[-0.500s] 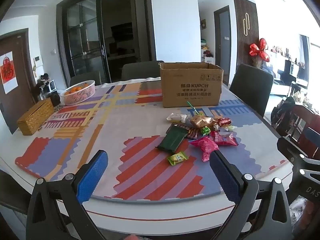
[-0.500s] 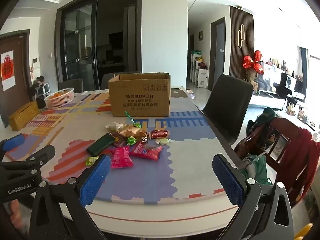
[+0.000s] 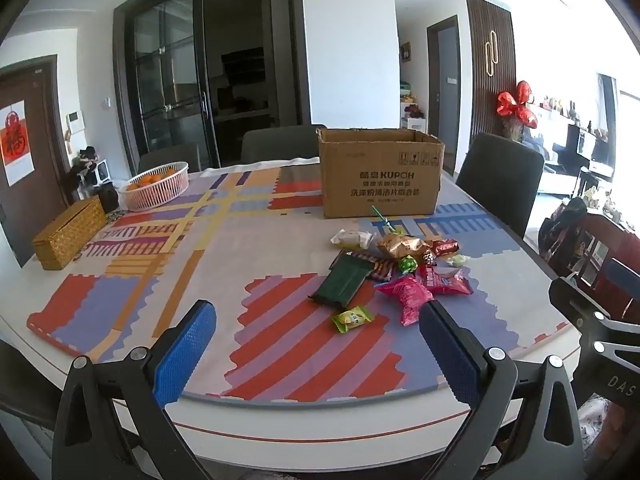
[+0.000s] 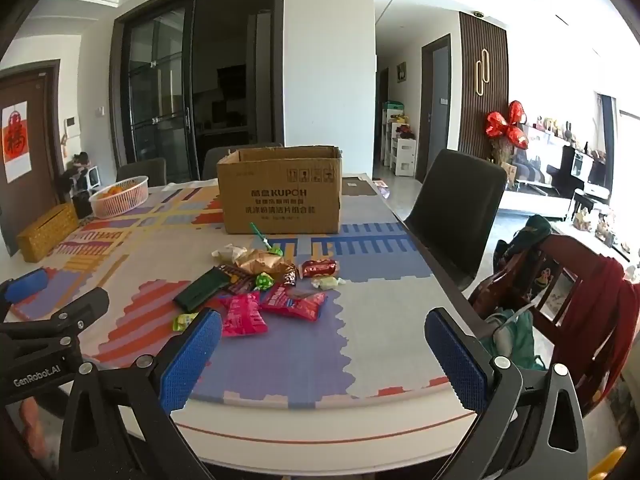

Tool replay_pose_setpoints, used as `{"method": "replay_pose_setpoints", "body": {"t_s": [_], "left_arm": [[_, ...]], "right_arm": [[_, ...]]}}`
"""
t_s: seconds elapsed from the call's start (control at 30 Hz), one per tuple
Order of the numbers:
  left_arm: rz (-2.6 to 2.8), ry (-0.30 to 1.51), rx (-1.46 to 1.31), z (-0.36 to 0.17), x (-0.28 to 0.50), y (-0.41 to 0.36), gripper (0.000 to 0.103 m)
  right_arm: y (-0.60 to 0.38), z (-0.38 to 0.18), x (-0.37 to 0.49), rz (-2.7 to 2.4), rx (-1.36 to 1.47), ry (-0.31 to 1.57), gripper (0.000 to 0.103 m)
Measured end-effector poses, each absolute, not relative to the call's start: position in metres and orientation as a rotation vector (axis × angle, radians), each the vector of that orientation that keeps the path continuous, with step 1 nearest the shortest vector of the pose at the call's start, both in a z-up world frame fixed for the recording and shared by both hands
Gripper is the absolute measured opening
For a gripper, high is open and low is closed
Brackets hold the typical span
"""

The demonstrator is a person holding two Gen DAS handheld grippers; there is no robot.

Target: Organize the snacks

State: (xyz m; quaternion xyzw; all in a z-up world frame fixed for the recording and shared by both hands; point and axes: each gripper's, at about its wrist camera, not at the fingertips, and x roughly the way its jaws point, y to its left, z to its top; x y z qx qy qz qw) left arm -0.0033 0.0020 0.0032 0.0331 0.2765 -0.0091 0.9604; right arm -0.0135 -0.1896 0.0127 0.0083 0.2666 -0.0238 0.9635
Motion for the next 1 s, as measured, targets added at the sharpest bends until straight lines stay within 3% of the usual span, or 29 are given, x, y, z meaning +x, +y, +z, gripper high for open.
{"method": "replay_pose_setpoints", "body": {"t_s": [1.0], "left_arm": [[-0.039, 0.559, 0.064, 0.0030, -0.0032, 0.0012, 0.103]], "right_arm": [[-0.1871, 0.0155, -0.0156, -0.040, 0.007, 0.523, 0.103]]}}
